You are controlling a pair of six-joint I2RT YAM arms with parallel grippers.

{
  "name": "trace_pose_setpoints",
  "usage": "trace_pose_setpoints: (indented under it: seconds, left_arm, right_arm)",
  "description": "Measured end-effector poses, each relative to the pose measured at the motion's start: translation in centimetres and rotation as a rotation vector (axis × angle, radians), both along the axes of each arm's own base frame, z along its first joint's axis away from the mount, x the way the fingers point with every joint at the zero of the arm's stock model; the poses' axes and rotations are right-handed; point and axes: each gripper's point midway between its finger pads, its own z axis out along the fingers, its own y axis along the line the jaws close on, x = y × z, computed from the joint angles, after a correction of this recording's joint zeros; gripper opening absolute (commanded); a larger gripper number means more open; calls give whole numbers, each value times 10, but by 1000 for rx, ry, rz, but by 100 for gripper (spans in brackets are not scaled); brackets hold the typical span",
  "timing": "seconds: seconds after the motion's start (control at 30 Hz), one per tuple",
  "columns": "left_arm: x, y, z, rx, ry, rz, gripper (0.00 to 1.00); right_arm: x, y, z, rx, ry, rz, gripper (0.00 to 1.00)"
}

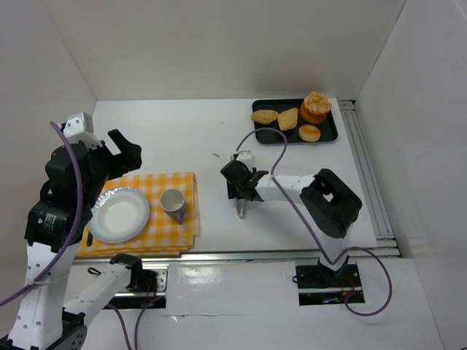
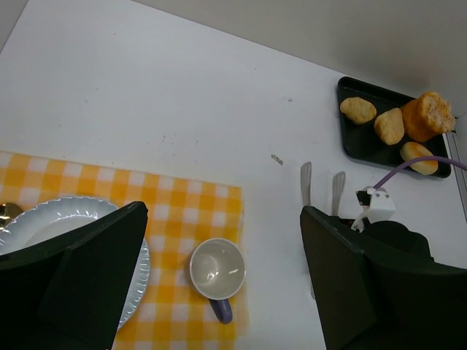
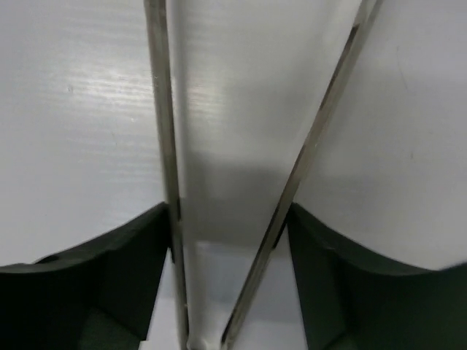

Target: Place the bread

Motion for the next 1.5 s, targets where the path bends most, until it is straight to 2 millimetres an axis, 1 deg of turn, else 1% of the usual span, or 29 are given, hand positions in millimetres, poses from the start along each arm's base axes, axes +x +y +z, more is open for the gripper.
trace_pose_setpoints:
  seconds: [0.03,0.07,0.1,0.2,0.27,0.33,0.4,0.47,0.5,0.53,0.57,0.6,0.63,0.67,0.73,0.77,0.83,1.03,1.13,1.23,1.3,1.37,1.47,1.5]
  left_arm:
    - [0,0,0,0,2,0,99]
    - [0,0,0,0,1,0,99]
    - [0,0,0,0,1,0,99]
    - [0,0,0,0,1,0,99]
    - [0,0,0,0,1,0,99]
    - [0,0,0,0,1,0,99]
    - [0,0,0,2,1,0,99]
    - [0,2,0,4,0,8,99]
    - [-1,3,0,5,-3,13,99]
    - [-1,4,1,6,-4,18,99]
    - [-1,4,1,7,-5,21,99]
    - [-1,5,1,8,-5,26,99]
    - [-1,5,1,9,-5,27,99]
    - [-1,6,1,9,-5,28,99]
    - [-1,6,1,9,-7,28,99]
    - [-2,6,1,9,-8,28,99]
    - [-2,6,1,9,-7,28,99]
    - [-2,6,1,9,-7,28,99]
    - [-2,6,1,9,-7,28,99]
    - [-2,6,1,9,-7,28,99]
    - [-2,6,1,9,-7,28,99]
    - [-2,6,1,10,-7,28,99]
    - [-2,6,1,10,-7,28,99]
    - [-2,6,1,9,-7,28,99]
  right_arm:
    - [4,1,0,1,-10,-10,54]
    - [8,2,1,3,-19,-16,47]
    - [11,3,1,8,-25,-22,34]
    - [14,2,3,9,-31,-23,20]
    - [18,4,8,16,-36,-16,20]
    - [22,5,20,32,-46,-4,20]
    - [28,2,42,64,-65,10,20]
    - [42,-7,72,115,-94,11,21]
    - [51,-15,89,148,-112,2,21]
    - [64,-28,106,177,-136,-22,22]
    - [79,-45,125,212,-164,-51,22]
    - [92,-63,140,239,-192,-86,26]
    - [103,-80,152,262,-210,-111,28]
    - [115,-100,163,274,-235,-152,31]
    - [131,-135,175,308,-254,-210,35]
    - [135,-148,177,322,-253,-231,36]
    - [138,-167,175,361,-228,-255,42]
    - [137,-205,167,432,-183,-314,43]
    - [135,-228,162,443,-168,-357,47]
    - [135,-249,162,439,-175,-396,47]
    - [133,-258,163,437,-182,-413,47]
    - [129,-261,164,431,-183,-422,47]
    - [125,-267,167,417,-187,-439,52]
    - [124,-268,167,410,-187,-442,52]
